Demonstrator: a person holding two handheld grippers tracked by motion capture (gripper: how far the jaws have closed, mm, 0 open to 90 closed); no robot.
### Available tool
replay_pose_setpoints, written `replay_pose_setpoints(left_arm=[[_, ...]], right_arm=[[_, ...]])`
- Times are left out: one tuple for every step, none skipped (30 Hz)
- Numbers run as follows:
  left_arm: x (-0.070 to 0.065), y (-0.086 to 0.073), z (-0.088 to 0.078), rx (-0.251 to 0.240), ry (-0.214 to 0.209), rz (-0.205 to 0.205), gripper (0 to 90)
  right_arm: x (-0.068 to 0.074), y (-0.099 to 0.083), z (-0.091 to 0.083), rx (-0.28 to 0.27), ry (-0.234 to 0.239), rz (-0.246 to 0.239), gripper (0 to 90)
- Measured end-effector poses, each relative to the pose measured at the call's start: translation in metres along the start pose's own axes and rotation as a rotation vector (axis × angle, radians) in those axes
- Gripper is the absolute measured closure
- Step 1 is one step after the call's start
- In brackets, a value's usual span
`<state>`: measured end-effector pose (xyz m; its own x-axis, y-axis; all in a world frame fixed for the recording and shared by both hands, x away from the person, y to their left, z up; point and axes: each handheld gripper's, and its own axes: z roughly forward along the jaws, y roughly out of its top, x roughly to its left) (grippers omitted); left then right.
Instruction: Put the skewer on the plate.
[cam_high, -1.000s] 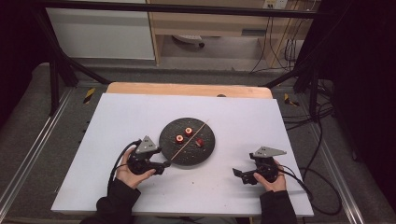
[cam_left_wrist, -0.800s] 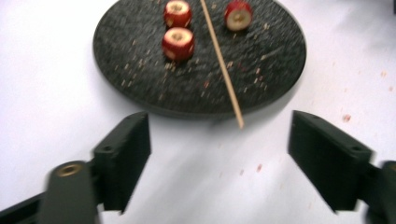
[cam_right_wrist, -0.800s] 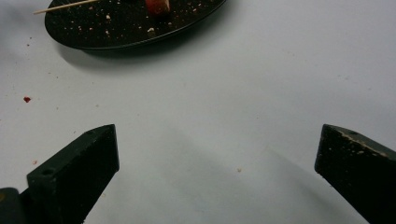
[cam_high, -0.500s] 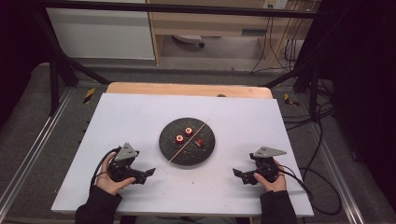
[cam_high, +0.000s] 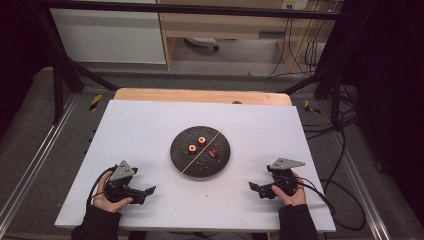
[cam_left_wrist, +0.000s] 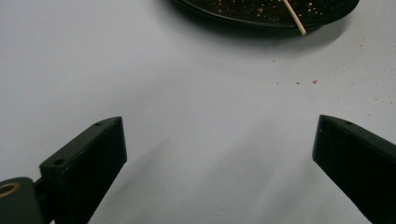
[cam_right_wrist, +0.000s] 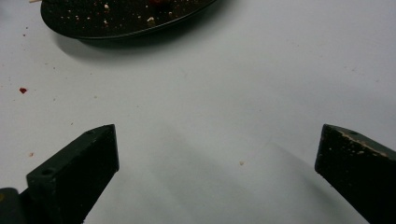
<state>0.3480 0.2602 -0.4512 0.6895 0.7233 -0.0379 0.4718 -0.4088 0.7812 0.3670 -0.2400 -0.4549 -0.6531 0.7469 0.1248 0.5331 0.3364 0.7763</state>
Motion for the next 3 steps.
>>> replay_pose_setpoints(left_arm=[[0.0005,-0.0002,0.0000,-0.002,0.001,-0.003,2.5],[0.0012,-0.0003,-0.0001,-0.003,0.000,-0.005,2.5],[0.0019,-0.0002,-0.0002,-0.002,0.001,-0.007,2.5]], right_arm=[[0.0001,0.0000,-0.0001,0.002,0.002,0.001,0.8],[0.0000,0.0000,0.0002,0.003,0.003,0.000,0.8],[-0.0002,-0.0001,0.0004,0.005,0.002,-0.002,0.8]])
